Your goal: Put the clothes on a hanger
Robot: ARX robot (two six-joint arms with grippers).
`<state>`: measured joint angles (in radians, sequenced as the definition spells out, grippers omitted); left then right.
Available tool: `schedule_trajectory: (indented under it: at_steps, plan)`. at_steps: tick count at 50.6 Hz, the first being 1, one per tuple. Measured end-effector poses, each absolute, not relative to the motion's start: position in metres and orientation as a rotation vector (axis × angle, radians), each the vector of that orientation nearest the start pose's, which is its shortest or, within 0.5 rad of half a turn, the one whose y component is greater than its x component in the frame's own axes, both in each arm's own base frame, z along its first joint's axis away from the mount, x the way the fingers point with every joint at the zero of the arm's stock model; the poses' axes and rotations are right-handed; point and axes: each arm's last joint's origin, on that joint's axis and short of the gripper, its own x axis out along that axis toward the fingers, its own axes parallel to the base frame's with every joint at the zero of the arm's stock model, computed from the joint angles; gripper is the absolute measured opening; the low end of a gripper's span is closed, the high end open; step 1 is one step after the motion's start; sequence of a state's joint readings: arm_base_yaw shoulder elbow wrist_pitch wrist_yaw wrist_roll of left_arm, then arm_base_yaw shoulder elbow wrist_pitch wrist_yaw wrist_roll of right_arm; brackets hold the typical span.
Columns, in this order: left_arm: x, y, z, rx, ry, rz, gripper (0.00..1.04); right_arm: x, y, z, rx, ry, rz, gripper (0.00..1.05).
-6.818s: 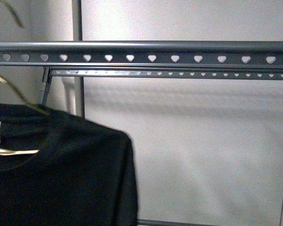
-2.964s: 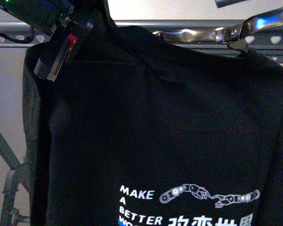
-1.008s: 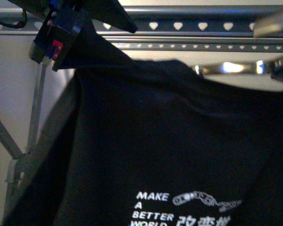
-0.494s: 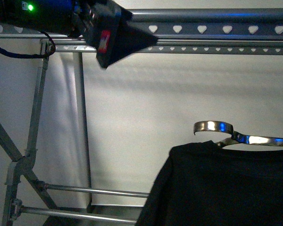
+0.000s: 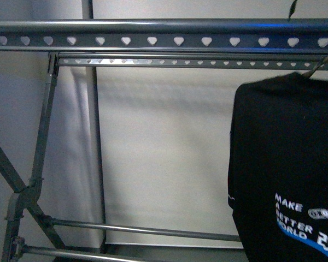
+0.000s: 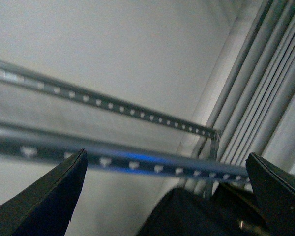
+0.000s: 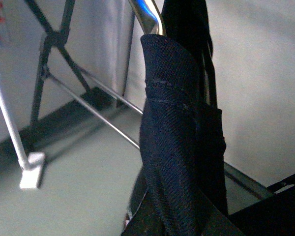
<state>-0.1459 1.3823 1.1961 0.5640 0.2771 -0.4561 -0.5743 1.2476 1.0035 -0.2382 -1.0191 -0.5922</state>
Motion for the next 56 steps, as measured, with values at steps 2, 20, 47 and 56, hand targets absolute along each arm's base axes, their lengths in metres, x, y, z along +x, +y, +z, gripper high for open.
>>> schedule_trajectory:
  at_steps: [2,20,47,56]
  plan:
    - [0.308,-0.056,0.407,-0.427,-0.243,-0.494,0.98,0.233,-0.123,0.316,-0.166,0.203,0.503,0.03]
    - [0.309,-0.056,0.400,-0.477,-0.203,-0.503,0.98,0.280,-0.123,0.334,0.508,0.312,0.372,0.03]
    - [0.306,-0.061,0.388,-0.494,-0.181,-0.602,0.98,0.335,-0.108,0.286,0.656,0.399,0.193,0.08]
    - [0.310,-0.064,0.376,-0.465,-0.086,-0.548,0.98,0.301,-0.099,0.282,0.369,0.097,0.038,0.42]
